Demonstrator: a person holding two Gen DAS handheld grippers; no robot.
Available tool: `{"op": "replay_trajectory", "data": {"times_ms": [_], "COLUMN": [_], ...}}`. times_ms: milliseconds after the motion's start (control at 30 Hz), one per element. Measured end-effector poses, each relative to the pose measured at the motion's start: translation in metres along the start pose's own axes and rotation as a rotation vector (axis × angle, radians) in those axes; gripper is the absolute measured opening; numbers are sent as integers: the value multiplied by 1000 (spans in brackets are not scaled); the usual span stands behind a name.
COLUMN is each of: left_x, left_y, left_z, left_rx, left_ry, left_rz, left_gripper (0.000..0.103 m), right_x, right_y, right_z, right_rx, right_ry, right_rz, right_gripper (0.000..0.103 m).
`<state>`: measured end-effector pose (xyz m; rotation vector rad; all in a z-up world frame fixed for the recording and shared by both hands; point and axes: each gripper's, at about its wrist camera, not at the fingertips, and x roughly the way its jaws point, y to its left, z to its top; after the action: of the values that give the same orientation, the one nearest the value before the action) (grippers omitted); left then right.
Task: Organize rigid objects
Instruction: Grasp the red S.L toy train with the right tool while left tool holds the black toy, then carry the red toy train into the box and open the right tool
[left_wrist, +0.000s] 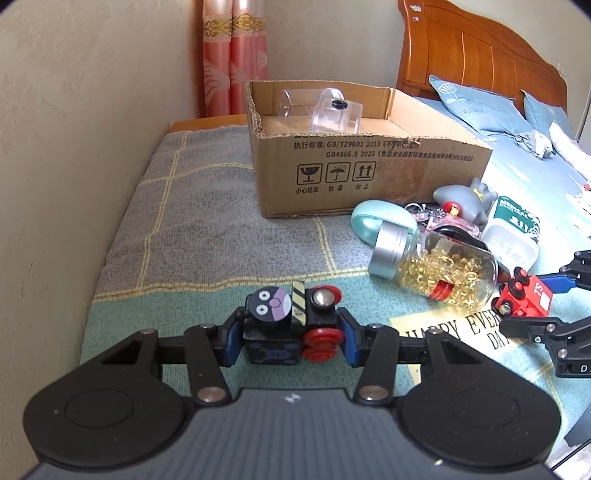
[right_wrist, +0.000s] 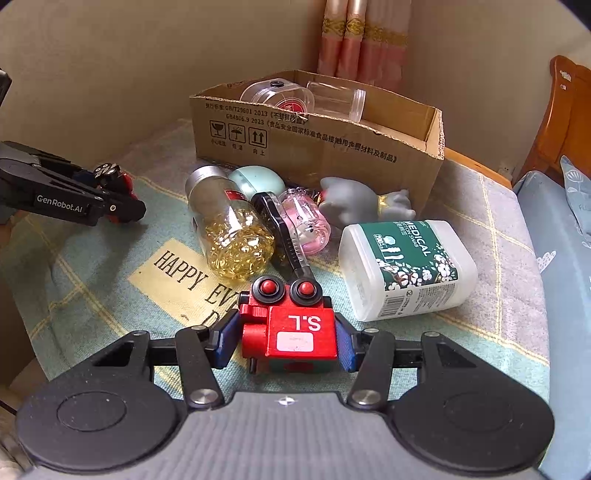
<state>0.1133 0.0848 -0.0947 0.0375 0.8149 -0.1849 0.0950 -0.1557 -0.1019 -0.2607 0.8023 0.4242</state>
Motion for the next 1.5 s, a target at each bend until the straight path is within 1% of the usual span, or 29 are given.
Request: {"op": "replay_trajectory", "data": {"times_ms": [200, 400, 533, 633, 833, 933, 1133, 1300, 1333, 1367, 1400, 1433, 1467, 1500], "left_x": [-10, -20, -30, -38, -51, -52, -51, -50, -50, -49, -49, -48, -47, -46], "left_y": [-5, -15, -22, -26, -32, -31, -30, -31, -32, -32, -33, -33, -33, -34], "left_z": [4, 10, 15, 23, 43, 55, 80, 100, 104, 107, 111, 114, 117, 120], "left_rx": [36, 76, 102, 116, 139, 136, 126, 121, 121, 125, 128, 129, 130, 133], "left_ry": [23, 67, 54, 36, -11, -32, -73, -94, -97, -101, -106, -107, -107, -109], "left_rz": [-1, -23, -39, -42, -18, -3, 4, 13, 15, 16, 17, 19, 23, 26], "left_gripper": [50, 50, 50, 50, 50, 50, 50, 50, 50, 50, 50, 50, 50, 50], "right_x": [-5, -19, -31, -40, -56, -57, -41, -19, -16, -14, -13, -13, -14, -16], "right_y": [-1, -5, -10, -15, -35, -47, -65, -74, -75, -76, -76, -75, -75, -75], "right_z": [0, 2, 10, 21, 58, 83, 130, 161, 165, 168, 170, 170, 170, 169], "right_rx": [-14, -32, -47, -64, -81, -78, -71, -56, -47, -41, -45, -48, -47, -46], "right_ry": [17, 21, 12, -9, -88, -126, -161, -155, -149, -156, -158, -161, -176, -183], "right_rz": [2, 26, 43, 51, 44, 39, 16, 7, 11, 7, 6, 4, -2, -2], "right_gripper": [57, 57, 57, 57, 57, 57, 57, 57, 59, 70, 78, 90, 96, 99]}}
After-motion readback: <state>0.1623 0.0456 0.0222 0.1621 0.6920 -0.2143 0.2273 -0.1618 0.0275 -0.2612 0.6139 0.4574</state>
